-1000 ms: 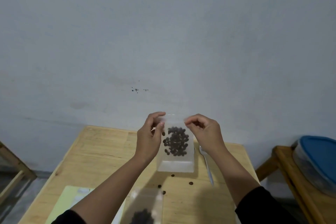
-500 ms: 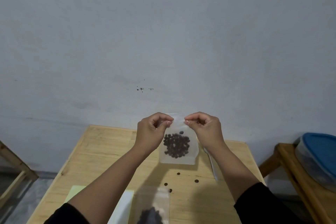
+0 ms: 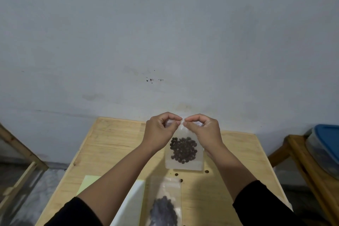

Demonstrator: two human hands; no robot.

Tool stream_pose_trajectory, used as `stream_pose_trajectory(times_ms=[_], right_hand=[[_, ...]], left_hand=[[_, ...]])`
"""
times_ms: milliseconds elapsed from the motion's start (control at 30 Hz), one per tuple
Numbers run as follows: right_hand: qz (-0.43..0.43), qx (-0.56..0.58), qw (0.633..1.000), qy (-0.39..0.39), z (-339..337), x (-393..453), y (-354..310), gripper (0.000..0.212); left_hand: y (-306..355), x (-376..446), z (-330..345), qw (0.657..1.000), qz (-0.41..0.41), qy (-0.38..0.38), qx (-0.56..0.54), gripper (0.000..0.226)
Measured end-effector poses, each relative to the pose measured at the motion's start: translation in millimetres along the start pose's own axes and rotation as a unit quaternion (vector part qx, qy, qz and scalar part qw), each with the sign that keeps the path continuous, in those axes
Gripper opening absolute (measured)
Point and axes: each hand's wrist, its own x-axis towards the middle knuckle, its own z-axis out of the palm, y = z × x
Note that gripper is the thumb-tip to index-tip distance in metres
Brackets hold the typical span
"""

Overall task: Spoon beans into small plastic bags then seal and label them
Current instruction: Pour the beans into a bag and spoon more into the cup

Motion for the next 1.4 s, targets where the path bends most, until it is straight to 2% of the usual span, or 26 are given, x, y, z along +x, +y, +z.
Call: stream_pose_trajectory(times_ms=[167,267,467,633,867,1033,1100,1233,1400], right_hand=[[0.072,0.035,0.997,-0.003,13.6,-11.1,28.1,0.011],[0.111,0.009,0.993,-0.045,17.2,-20.9,50.7,0.011],[0.230,-0.021,0.972,-0.032,26.7,-59.1,105.7,0.009],[0.240,-0.098,0.964,-0.050,40.7,-81.5,138.6,0.009],[0.133,-0.295,0.941,-0.098,49.8,-90.9,159.9,0.037],[0.050,-0.366,0.922,-0.113,49.1,-99.9,165.5,0.045],[0.014,-0.405,0.904,-0.134,46.1,-102.4,166.3,0.049],[-0.075,-0.503,0.845,-0.166,39.0,-108.9,165.3,0.056],[-0.113,-0.547,0.812,-0.171,24.3,-110.5,164.3,0.060]], left_hand=[[-14.3,-9.5,-2.3,0.998,-0.053,-0.015,0.002,0.009],[-44.3,-21.1,-2.7,0.993,-0.109,-0.043,0.000,0.009],[-99.0,-62.5,1.9,0.973,-0.206,-0.098,0.027,0.018],[-130.6,-94.5,7.4,0.963,-0.231,-0.079,0.116,0.015],[-147.9,-109.5,12.2,0.956,-0.192,-0.071,0.211,0.025],[-150.1,-113.9,15.6,0.956,-0.130,-0.093,0.246,0.033],[-149.8,-117.6,17.1,0.955,-0.093,-0.102,0.263,0.034],[-144.6,-121.7,21.4,0.937,-0.032,-0.124,0.325,0.041],[-123.6,-118.6,36.0,0.916,0.054,-0.123,0.379,0.041]])
